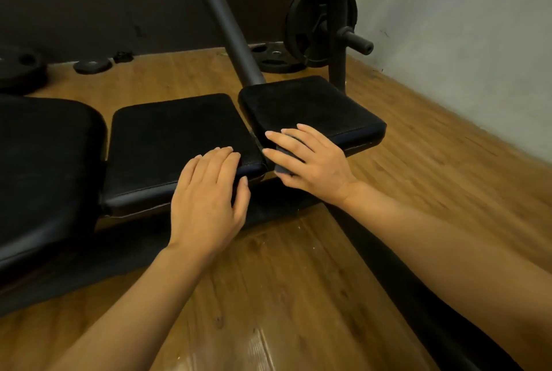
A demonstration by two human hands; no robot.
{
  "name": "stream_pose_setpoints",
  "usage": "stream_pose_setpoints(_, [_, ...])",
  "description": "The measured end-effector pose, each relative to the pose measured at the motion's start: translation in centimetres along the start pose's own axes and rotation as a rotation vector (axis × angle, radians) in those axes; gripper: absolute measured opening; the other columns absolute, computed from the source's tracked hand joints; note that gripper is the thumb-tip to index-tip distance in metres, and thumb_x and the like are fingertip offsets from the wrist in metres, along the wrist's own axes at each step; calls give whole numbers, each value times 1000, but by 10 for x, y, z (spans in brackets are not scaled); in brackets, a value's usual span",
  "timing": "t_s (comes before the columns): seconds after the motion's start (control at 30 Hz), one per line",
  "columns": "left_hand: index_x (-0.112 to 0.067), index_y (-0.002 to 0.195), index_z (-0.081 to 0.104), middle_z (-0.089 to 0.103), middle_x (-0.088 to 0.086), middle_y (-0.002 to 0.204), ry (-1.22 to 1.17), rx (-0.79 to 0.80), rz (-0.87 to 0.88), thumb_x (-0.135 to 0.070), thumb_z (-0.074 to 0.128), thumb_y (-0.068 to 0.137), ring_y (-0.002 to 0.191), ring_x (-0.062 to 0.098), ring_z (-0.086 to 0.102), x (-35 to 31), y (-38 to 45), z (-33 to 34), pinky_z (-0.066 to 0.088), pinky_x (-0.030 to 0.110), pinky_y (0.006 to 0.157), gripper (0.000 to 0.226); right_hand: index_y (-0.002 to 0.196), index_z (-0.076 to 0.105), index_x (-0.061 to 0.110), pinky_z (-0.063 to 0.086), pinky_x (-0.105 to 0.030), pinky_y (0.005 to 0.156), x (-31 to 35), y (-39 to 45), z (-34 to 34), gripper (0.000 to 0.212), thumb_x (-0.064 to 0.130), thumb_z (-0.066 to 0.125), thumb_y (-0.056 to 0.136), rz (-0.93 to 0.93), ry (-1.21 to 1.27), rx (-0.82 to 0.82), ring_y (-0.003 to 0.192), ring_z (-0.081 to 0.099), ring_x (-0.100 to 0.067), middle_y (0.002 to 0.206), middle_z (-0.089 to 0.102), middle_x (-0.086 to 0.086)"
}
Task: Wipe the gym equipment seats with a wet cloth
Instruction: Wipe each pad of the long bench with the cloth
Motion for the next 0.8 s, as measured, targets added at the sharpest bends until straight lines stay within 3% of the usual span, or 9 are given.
stream_pose_setpoints(0.33, [-5,127,60,64,12,126,85,-25,-88,-29,50,96,117,27,59,73,-37,-67,40,40,105,41,125,67,8,50,-38,95,53,70,-13,36,29,59,97,-25,174,107,112,64,-28,136,60,-13])
stream_pose_setpoints(0.8, [-6,123,61,64,9,123,232,29,-390,-32,49,97,114,26,60,192,-146,-202,36,42,109,39,129,64,9,49,-38,94,232,224,1,40,32,55,98,-267,506,221,114,63,-28,140,58,-11])
Point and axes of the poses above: each hand's wrist, its own y-axis towards the middle knuckle, its own z-axis out of the palm, x = y × z, the point moved 4 cm from there along y, towards the middle knuckle
